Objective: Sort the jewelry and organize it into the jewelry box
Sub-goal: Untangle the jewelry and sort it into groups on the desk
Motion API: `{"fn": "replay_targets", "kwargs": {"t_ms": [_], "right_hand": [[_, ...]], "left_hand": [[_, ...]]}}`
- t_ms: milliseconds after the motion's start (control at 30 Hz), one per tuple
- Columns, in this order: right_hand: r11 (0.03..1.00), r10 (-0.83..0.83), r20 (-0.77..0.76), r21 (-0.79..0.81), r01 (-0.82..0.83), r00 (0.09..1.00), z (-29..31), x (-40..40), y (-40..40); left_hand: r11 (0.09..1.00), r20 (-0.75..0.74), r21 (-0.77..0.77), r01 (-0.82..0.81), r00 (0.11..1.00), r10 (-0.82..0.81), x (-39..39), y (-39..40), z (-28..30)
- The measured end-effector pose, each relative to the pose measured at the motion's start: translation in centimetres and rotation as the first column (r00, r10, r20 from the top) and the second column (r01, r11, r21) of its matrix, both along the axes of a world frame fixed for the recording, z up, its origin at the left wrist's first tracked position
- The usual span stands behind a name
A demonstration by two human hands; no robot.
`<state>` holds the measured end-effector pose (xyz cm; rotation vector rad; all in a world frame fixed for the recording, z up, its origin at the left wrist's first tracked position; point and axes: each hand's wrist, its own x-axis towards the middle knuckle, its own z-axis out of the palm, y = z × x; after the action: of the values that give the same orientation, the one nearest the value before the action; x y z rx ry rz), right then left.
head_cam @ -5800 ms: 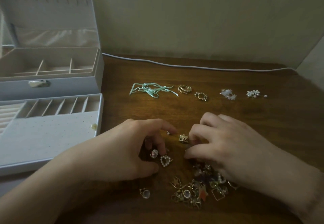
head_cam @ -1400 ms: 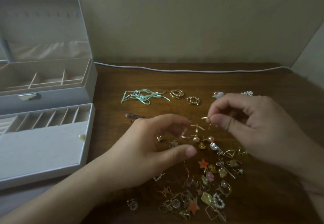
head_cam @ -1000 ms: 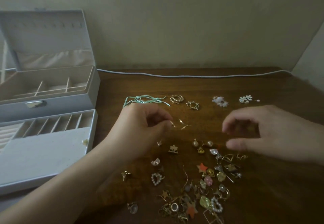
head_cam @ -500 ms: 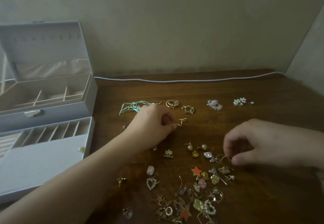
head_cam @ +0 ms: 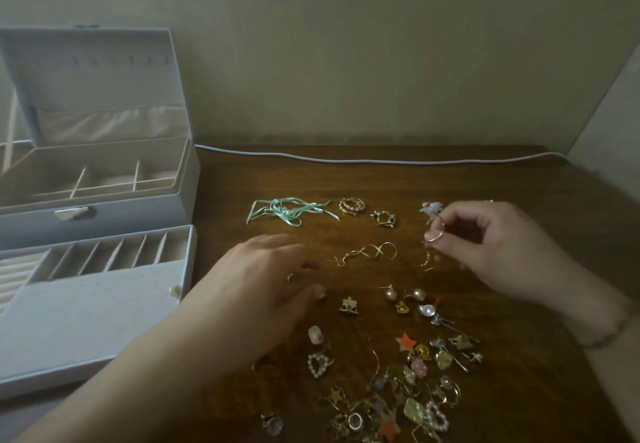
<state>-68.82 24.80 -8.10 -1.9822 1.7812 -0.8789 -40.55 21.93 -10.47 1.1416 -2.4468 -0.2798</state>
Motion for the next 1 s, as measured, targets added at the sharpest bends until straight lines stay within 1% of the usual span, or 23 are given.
{"fn": "replay_targets", "kwargs": {"t_ms": [67,133,200,267,300,367,433,567,667,867,1000], "right_hand": [[1.000,-0.025,-0.083,-0.003,0.025,0.996,0.0,1.0,-1.2],[0.999,-0.030,-0.187,0.031,0.037,0.982,0.7,1.7,-2.3],[0.991,0.016,-0.292,0.132,0.023,0.956,1.5,2.3,-3.3],[0.967,0.099,-0.397,0.253,0.005,0.912,2.3,3.0,-3.9],[0.956,0.132,-0.439,0.294,0.003,0.889,2.6,3.4,-4.2],[0.947,0.153,-0.497,0.319,0.016,0.854,3.2,4.2,-4.7],[0.938,0.158,-0.509,0.346,0.033,0.846,3.6,4.9,-5.3],[0.877,0.201,-0.460,0.478,0.051,0.865,4.0,5.5,-6.4],[0.853,0.240,-0.454,0.521,0.037,0.858,3.9,5.7,-6.9],[0.840,0.260,-0.422,0.543,0.013,0.868,3.7,6.0,-7.2],[0.857,0.245,-0.395,0.516,-0.007,0.885,3.7,5.6,-7.3]], "left_hand": [[0.999,-0.015,0.016,0.032,0.999,-0.032,-0.1,-0.1,-0.1],[0.997,0.009,0.045,0.065,0.998,-0.066,-0.4,0.0,-0.4],[0.991,0.013,0.083,0.106,0.994,-0.107,-0.6,0.2,-0.7],[0.985,0.010,0.091,0.147,0.989,-0.148,-0.7,0.3,-0.8],[0.983,0.005,0.092,0.161,0.987,-0.162,-0.8,0.3,-0.8],[0.974,-0.032,0.117,0.196,0.981,-0.193,-0.8,0.3,-0.9],[0.965,-0.064,0.130,0.228,0.973,-0.221,-0.8,0.4,-0.9],[0.955,-0.084,0.156,0.253,0.967,-0.242,-0.9,0.6,-0.9],[0.953,-0.089,0.154,0.260,0.964,-0.249,-0.9,0.7,-0.8],[0.953,-0.065,0.148,0.263,0.964,-0.256,-0.9,0.7,-0.8],[0.951,-0.064,0.156,0.268,0.963,-0.261,-0.9,0.7,-0.7]]}}
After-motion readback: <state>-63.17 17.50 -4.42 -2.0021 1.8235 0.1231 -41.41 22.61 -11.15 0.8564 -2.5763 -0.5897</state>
